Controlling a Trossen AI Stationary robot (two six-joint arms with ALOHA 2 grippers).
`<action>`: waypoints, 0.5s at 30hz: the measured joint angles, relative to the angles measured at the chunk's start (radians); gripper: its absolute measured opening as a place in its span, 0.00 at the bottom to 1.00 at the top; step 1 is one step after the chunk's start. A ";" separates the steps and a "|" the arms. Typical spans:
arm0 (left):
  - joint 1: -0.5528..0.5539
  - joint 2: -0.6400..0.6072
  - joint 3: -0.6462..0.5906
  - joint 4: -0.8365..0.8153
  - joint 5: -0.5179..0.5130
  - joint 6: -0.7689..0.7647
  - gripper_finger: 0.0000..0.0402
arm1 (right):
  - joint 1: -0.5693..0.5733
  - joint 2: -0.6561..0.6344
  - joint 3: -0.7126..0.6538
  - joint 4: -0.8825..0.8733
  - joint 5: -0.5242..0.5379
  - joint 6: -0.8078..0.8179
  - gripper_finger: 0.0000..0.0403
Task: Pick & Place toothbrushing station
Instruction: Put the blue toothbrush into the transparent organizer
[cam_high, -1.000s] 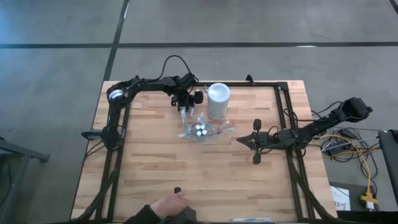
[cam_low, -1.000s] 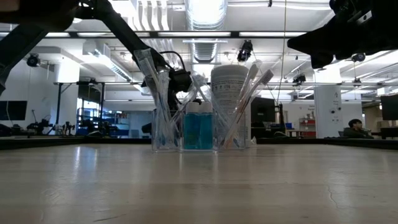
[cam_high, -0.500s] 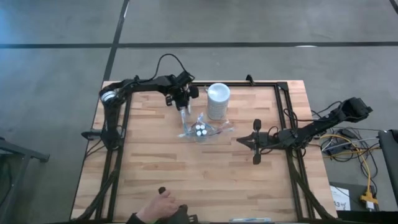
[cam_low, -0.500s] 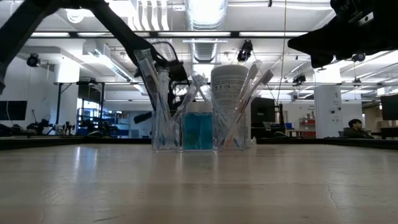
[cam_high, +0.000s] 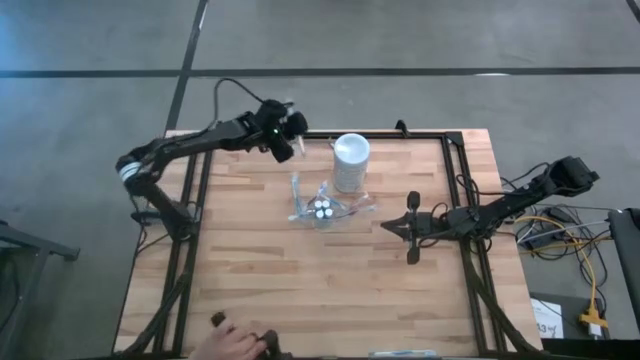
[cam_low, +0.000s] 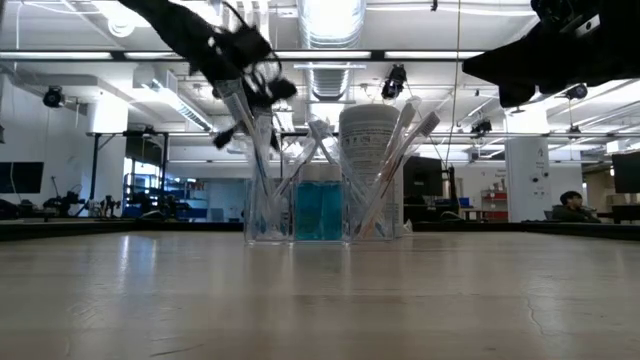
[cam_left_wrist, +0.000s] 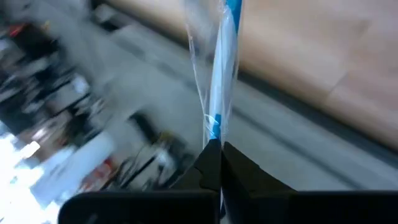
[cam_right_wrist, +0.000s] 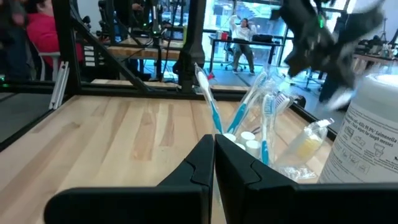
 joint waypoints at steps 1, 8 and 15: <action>-0.003 -0.032 0.000 0.005 -0.016 -0.003 0.00 | 0.000 0.000 0.000 0.000 -0.001 0.001 0.02; -0.076 -0.257 -0.001 0.002 -0.132 -0.011 0.00 | 0.000 -0.001 0.000 0.048 -0.003 0.025 0.02; -0.364 -0.403 -0.007 -0.026 -0.201 -0.084 0.00 | -0.001 0.000 0.000 0.152 -0.051 0.056 0.02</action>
